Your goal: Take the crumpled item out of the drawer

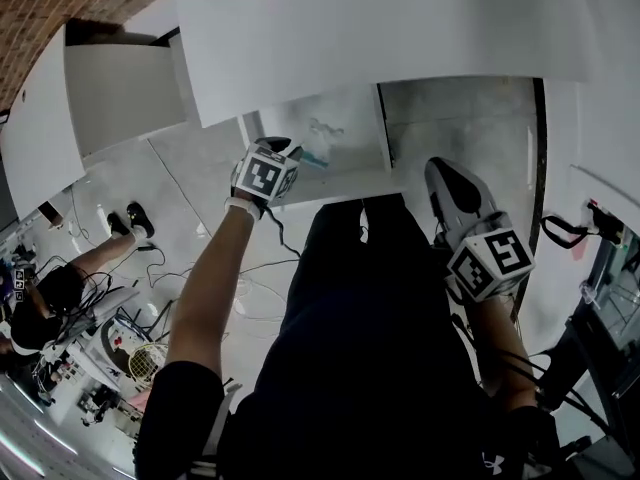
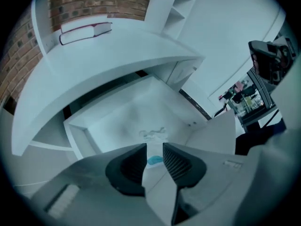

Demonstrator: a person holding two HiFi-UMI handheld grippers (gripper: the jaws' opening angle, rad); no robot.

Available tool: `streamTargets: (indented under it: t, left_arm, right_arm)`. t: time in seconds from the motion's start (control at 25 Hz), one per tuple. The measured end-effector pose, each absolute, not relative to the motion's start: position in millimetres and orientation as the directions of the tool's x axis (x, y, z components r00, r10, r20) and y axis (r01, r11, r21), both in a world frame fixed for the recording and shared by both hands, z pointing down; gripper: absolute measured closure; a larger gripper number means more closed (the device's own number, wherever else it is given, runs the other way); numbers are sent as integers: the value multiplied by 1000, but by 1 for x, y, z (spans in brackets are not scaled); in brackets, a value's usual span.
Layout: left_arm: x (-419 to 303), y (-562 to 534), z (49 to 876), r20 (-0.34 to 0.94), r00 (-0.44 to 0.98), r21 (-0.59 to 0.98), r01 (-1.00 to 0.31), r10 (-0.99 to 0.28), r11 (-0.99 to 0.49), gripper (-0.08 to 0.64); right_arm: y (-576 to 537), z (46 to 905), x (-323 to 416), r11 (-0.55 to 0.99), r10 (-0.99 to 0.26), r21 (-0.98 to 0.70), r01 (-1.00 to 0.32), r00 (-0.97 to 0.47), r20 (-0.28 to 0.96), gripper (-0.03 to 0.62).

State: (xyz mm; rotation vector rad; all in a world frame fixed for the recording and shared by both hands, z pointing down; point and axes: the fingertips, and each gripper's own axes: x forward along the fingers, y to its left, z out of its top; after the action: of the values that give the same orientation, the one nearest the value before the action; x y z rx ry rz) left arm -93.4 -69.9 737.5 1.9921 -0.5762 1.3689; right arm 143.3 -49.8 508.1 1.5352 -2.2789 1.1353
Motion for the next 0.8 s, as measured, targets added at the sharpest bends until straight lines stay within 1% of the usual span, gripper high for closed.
streamTargets:
  t: [0.16,0.48,0.8]
  left_arm:
    - [-95,-68,765,938,344,283,-667,52,-689,443]
    - [-88,-70,795,944,321,282,-650,81,-706,442]
    - [-91,-63,830,942,320,301,-674,100,-675,431]
  right_arm:
    - [-43,516,146,142,-725,-498,-855,-432,536,589]
    - [-35,522,161,69,-743,-472,-879,-361,564,589]
    - [-22,530,157,32,-736,-465,-885,-335,588,589]
